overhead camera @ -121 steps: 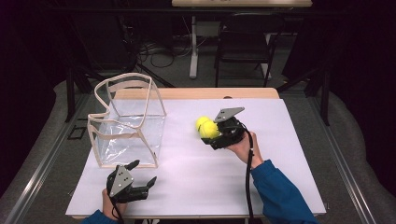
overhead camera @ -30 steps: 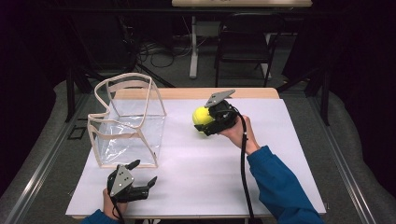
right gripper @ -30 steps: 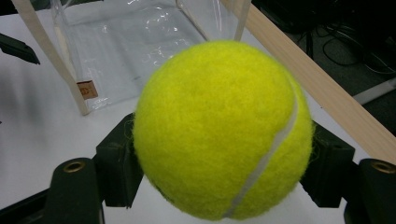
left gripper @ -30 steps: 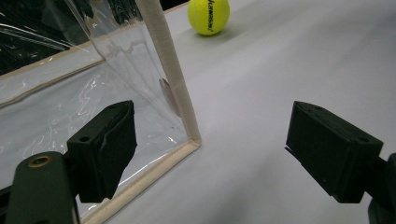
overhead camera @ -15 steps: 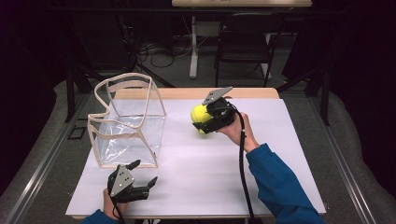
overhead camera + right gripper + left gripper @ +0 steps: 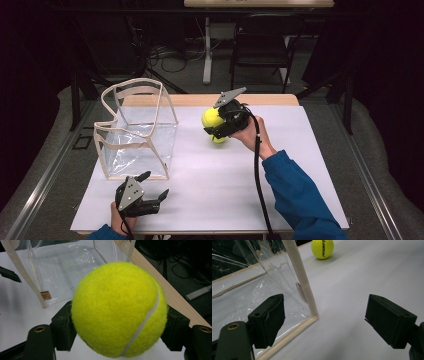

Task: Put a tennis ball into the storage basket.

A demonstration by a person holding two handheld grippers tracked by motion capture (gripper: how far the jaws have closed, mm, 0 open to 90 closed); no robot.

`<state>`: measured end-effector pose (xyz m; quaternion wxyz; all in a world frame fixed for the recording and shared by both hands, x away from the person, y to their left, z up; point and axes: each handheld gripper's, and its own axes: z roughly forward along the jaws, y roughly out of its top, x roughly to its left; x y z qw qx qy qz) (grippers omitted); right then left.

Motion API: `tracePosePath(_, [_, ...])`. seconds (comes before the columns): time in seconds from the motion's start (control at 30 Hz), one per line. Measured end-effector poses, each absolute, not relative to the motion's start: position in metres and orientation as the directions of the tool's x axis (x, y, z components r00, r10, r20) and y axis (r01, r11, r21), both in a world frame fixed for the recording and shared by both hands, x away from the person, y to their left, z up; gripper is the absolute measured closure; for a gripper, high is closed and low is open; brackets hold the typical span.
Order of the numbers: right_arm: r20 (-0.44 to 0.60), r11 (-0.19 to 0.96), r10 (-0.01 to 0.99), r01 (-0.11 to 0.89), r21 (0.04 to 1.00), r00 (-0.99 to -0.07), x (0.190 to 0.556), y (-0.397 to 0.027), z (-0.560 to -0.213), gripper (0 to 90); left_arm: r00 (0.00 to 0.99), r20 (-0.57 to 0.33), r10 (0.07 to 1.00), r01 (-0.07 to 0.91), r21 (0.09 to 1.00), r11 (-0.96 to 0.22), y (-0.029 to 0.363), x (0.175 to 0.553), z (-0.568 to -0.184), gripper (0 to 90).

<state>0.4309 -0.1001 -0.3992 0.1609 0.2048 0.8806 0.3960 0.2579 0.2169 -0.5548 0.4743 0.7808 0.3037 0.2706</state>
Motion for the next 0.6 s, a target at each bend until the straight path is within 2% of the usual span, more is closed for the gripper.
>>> tracePosePath(0.6, [-0.135,0.619,0.469,0.216,0.755,-0.873,0.437,-0.088,-0.386,26.7,0.67,0.138,0.729,0.211,0.907,-0.365,0.216,0.258,-0.554,16.0])
